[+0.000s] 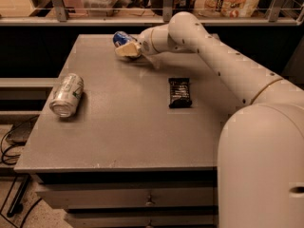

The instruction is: Pick pepsi can

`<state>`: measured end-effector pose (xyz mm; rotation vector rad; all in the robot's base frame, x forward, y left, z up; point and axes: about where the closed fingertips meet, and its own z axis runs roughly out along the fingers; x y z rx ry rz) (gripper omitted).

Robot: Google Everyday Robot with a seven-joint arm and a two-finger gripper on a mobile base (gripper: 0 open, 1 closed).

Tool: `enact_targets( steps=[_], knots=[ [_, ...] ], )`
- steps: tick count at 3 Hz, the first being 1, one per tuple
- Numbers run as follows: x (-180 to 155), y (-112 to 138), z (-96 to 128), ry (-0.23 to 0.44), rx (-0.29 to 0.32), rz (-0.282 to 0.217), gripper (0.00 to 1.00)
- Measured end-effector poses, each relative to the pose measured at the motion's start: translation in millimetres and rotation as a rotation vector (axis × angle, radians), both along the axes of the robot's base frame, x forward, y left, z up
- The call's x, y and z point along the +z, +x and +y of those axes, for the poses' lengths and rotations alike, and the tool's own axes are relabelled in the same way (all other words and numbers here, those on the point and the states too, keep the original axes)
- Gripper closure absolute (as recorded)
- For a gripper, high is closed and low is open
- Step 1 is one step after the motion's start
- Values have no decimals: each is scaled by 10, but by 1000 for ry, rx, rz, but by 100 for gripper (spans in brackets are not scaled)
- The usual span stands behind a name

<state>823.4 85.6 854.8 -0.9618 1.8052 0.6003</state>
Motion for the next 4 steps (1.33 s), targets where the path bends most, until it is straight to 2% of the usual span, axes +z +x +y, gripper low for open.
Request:
enact_targets(
  steps=[1,2,3,4],
  knots=[
    [243,-66,-71,-20,-7,-49,72],
    [854,-239,-123,-54,21,-131,95],
    [1591,-488,-202,-99,60,-243,100],
    [1720,-541,-208,-104,68,-259,100]
  ],
)
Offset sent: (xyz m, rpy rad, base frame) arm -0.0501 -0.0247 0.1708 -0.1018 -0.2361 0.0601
